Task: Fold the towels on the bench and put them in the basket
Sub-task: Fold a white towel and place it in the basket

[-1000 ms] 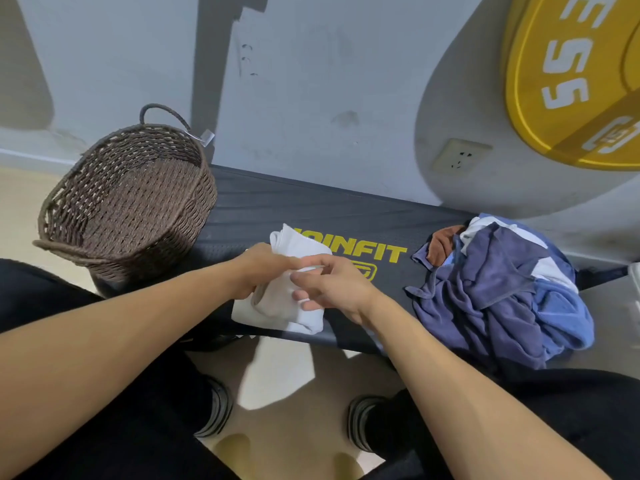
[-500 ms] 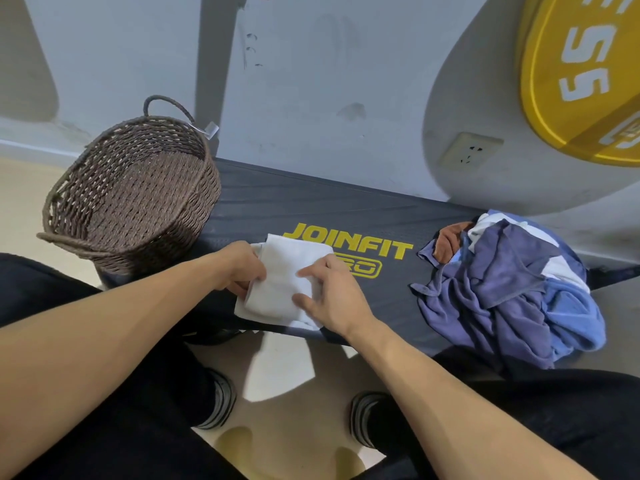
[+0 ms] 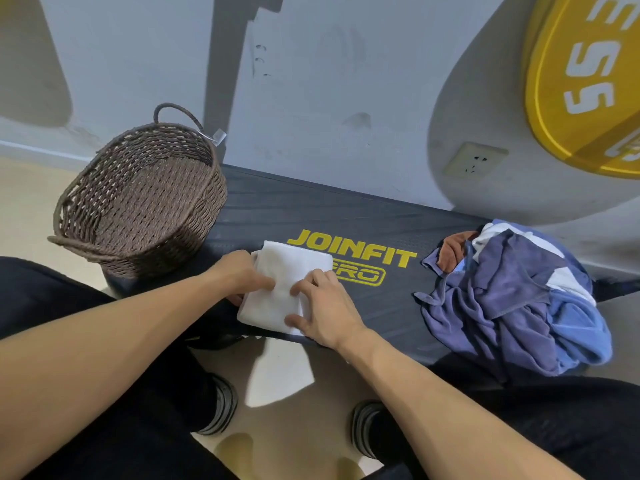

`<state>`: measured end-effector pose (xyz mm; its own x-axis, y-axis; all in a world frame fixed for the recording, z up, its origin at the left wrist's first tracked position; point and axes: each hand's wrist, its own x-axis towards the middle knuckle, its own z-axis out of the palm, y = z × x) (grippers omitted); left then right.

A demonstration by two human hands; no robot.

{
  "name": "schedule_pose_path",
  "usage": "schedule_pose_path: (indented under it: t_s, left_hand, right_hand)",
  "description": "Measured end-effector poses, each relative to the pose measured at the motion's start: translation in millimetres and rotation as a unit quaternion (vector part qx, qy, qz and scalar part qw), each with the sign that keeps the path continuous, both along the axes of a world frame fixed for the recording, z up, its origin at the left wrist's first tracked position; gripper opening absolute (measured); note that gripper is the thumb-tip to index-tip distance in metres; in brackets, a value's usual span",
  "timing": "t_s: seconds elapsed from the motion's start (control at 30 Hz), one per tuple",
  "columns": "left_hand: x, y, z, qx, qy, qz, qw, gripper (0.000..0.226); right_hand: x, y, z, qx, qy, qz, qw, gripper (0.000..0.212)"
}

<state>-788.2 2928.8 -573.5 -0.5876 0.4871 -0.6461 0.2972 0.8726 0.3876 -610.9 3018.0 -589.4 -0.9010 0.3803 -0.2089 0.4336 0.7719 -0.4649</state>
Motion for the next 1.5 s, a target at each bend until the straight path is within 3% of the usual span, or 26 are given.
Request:
schedule_pose_path:
  t_s: [0.2, 0.3, 0.47, 0.6, 0.73, 0.8, 0.93, 1.0, 1.1, 1.2, 1.27, 1.33, 1.4, 1.5]
  left_hand:
    - [4.0, -3.0, -4.9, 0.019, -0.050, 0.060, 0.997, 0.041]
    - [9.5, -2.4, -2.9, 0.001, -0.076, 0.048, 0.996, 0.049]
    - [12.3, -0.9, 1.0, 0.005, -0.106, 0.061, 0.992, 0.048]
    - [18.1, 0.7, 4.5, 0.014, -0.159, 0.128, 0.979, 0.043]
    - [18.3, 5.3, 12.4, 0.047, -0.182, 0.136, 0.973, 0.062]
    - [19.7, 6.9, 19.1, 0.051, -0.180, 0.102, 0.977, 0.061]
    - [24.2, 11.1, 27.1, 0.098, -0.026, -0.014, 0.995, 0.049]
    - [25.5, 14.3, 37.5, 0.156, -0.011, -0.055, 0.986, 0.036]
    - [31.6, 22.0, 58.4, 0.211, 0.018, -0.186, 0.960, 0.020]
    - [42.8, 26.4, 78.4, 0.244, 0.053, -0.329, 0.911, 0.011]
    - [46.7, 26.7, 88.1, 0.243, 0.027, -0.383, 0.891, 0.009]
    - [46.0, 26.7, 97.0, 0.220, -0.034, -0.401, 0.889, 0.011]
    - [43.4, 27.0, 101.2, 0.213, -0.087, -0.404, 0.885, 0.010]
    - [34.3, 27.5, 97.9, 0.220, -0.145, -0.359, 0.895, 0.009]
  right_hand:
    - [-0.5, -5.1, 0.7, -0.003, -0.007, -0.010, 1.000, 0.042]
    - [-4.2, -5.8, 4.5, -0.039, -0.008, -0.066, 0.997, 0.031]
    - [-6.8, -2.4, 9.8, -0.068, -0.054, -0.055, 0.995, 0.036]
    - [-6.6, -0.2, 12.3, -0.082, -0.065, -0.062, 0.993, 0.039]
    - [-7.7, 5.4, 13.5, -0.128, -0.080, -0.068, 0.986, 0.045]
    - [-8.0, 6.5, 14.6, -0.147, -0.096, -0.058, 0.983, 0.051]
    - [-9.6, 18.8, 31.3, -0.199, -0.089, -0.067, 0.974, 0.055]
    - [-7.8, 26.5, 47.9, -0.213, -0.048, -0.106, 0.970, 0.057]
    - [0.0, 41.6, 81.3, -0.139, 0.045, -0.164, 0.976, 0.088]
    - [9.2, 57.1, 120.6, 0.010, 0.011, -0.053, 0.999, 0.123]
    - [16.9, 63.7, 137.7, 0.084, -0.067, 0.054, 0.993, 0.109]
    - [25.6, 66.6, 143.7, 0.062, -0.121, 0.109, 0.985, 0.067]
    - [36.8, 68.5, 137.2, -0.006, -0.124, 0.111, 0.986, 0.052]
    - [54.9, 76.7, 121.0, -0.181, -0.085, 0.017, 0.980, 0.039]
